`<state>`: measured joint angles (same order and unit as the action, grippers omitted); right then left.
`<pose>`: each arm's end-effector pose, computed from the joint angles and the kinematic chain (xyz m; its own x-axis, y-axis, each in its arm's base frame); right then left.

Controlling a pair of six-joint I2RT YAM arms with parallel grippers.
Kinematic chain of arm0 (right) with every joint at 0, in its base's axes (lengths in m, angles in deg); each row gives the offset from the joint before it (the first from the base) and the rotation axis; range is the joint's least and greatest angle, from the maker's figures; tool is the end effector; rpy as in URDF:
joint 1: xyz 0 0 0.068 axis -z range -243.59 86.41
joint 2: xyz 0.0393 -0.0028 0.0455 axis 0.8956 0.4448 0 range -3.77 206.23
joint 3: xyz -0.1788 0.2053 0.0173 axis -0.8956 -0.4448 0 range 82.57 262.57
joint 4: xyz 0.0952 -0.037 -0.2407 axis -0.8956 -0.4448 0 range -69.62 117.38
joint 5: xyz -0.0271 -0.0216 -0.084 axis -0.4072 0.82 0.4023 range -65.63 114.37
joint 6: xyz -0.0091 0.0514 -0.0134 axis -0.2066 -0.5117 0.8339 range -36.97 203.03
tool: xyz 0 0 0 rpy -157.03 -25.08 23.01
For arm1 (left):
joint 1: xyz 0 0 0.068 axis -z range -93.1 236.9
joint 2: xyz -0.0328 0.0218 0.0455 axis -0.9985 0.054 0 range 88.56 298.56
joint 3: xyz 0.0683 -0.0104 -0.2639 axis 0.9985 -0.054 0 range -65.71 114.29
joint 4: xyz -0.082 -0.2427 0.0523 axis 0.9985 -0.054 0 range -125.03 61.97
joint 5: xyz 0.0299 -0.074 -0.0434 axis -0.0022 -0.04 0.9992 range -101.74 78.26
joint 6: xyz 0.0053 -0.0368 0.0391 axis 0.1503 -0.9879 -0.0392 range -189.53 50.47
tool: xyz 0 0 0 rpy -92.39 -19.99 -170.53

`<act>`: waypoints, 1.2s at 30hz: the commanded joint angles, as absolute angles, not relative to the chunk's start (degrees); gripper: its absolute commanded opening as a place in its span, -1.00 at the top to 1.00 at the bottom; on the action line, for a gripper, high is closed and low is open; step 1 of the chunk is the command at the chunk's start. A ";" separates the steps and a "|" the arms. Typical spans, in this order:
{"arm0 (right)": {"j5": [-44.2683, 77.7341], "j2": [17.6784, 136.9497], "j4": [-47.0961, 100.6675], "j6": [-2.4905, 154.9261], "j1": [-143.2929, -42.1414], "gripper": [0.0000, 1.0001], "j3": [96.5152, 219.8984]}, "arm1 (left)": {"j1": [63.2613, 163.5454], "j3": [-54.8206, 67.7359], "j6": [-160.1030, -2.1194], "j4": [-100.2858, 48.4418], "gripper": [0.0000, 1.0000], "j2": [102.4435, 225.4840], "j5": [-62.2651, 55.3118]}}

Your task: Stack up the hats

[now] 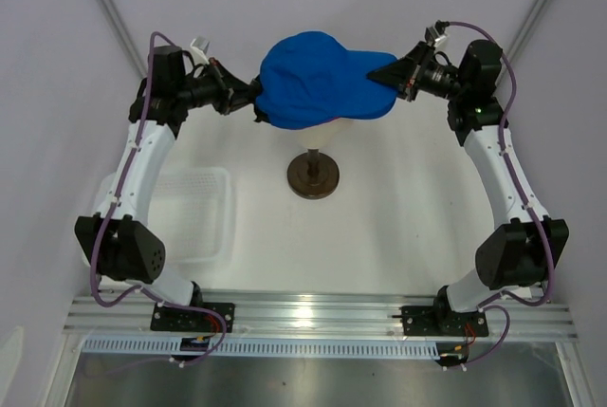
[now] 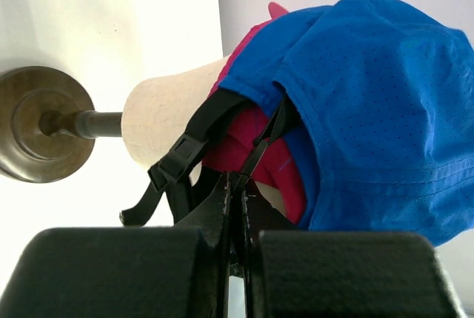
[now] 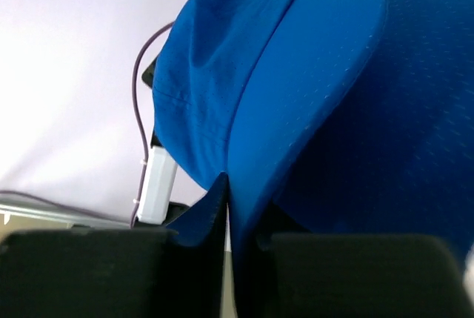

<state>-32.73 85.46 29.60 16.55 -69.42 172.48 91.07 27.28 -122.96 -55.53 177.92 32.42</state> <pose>0.3490 0.0658 0.4450 -0.7955 0.4193 -0.4375 -0.4011 0.1769 0.8988 0.3461 -0.0500 0.4126 -0.7926 -0.5200 -0.3183 0.0853 0.4223 -0.9024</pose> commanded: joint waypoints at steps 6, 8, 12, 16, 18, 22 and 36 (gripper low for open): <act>-28.45 83.69 25.19 21.60 -64.12 0.11 172.05 | 90.42 26.31 -119.45 -58.52 0.99 178.12 29.84; -28.36 83.60 25.27 21.60 -64.12 0.00 172.05 | 90.42 26.40 -119.28 -58.44 0.99 178.12 30.27; -28.36 84.12 28.16 19.67 -64.12 0.38 172.05 | 90.42 26.22 -118.40 -58.96 0.99 177.77 30.19; -29.06 84.56 31.86 17.12 -64.12 0.49 172.04 | 90.42 25.61 -117.52 -59.31 0.99 177.07 29.75; -28.98 84.48 31.43 17.55 -64.20 0.38 172.13 | 90.42 25.26 -117.43 -59.14 0.99 176.98 29.75; -28.80 84.21 29.32 19.22 -64.12 0.22 171.61 | 90.51 25.17 -117.08 -58.96 0.99 176.89 29.48; -27.75 85.36 27.84 21.32 -66.49 1.00 171.69 | 91.65 24.64 -113.39 -61.60 0.99 175.13 24.39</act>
<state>-28.81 85.40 30.19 17.14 -66.42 171.10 91.57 25.71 -116.78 -58.99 177.77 28.25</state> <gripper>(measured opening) 0.024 0.025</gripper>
